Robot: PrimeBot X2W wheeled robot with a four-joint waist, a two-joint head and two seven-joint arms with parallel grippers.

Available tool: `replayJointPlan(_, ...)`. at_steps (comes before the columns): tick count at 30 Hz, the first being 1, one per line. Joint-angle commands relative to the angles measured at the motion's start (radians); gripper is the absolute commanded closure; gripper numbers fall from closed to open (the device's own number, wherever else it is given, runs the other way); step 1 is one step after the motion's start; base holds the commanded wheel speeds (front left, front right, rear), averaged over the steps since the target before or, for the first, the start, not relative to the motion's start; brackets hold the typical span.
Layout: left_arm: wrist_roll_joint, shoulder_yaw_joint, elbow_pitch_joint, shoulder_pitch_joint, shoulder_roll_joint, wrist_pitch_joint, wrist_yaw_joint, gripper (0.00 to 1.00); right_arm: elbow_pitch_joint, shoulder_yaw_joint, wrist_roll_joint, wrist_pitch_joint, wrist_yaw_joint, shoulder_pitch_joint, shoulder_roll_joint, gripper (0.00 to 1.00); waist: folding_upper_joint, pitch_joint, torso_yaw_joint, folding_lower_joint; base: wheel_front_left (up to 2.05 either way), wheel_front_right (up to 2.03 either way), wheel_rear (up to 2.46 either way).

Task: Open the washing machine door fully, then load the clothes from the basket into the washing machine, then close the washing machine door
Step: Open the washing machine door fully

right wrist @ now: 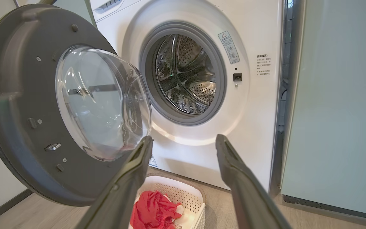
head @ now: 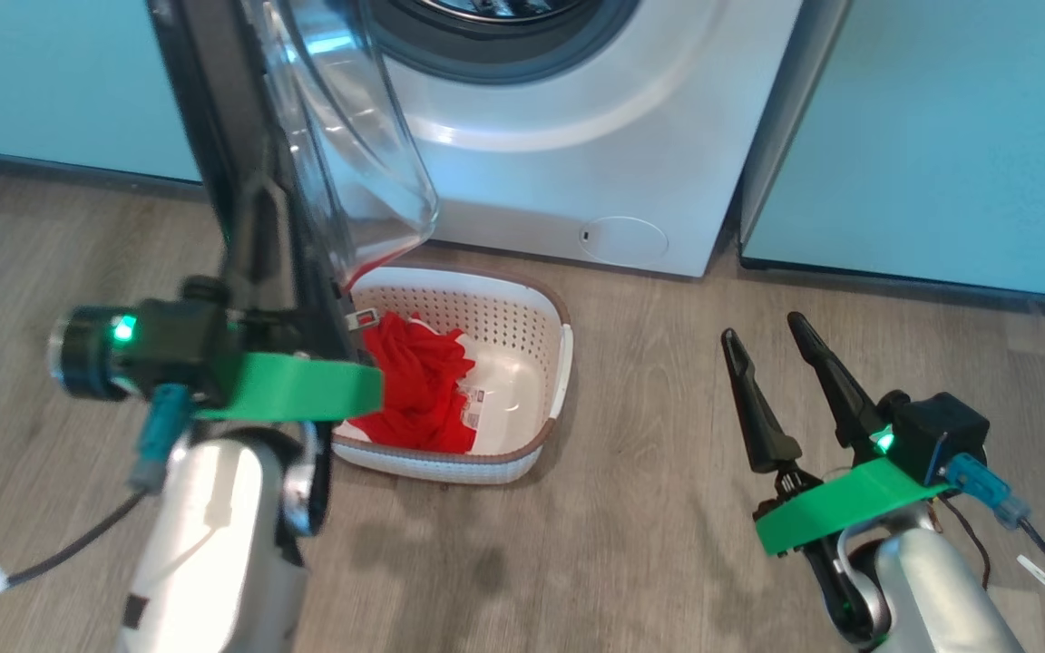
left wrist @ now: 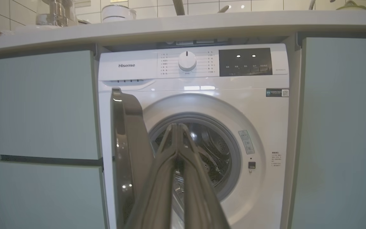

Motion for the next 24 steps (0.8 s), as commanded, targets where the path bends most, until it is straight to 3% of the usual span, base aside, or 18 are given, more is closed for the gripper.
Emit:
replayJointPlan(1, -0.024, 0.001, 0.019, -0.031, 0.01, -0.004, -0.007, 1.0, -0.029, 0.022, 0.001, -0.009, 0.0, -0.042, 0.004, 0.0, -0.0001, 0.01, -0.015, -0.0001, 0.0, 0.0, 0.0)
replayJointPlan(11, -0.143, -0.078, 0.206, -0.01, 0.01, -0.004, -0.018, 1.0, -0.036, 0.008, -0.002, -0.009, 0.0, -0.055, 0.008, 0.0, -0.0001, 0.043, -0.033, -0.0001, 0.0, 0.0, 0.0)
replayJointPlan(24, -0.156, 0.003, 0.311, -0.035, 0.01, -0.004, -0.023, 1.0, -0.026, 0.008, 0.008, -0.009, 0.0, -0.056, 0.011, 0.0, -0.0001, 0.059, -0.015, -0.0001, 0.0, 0.0, 0.0)
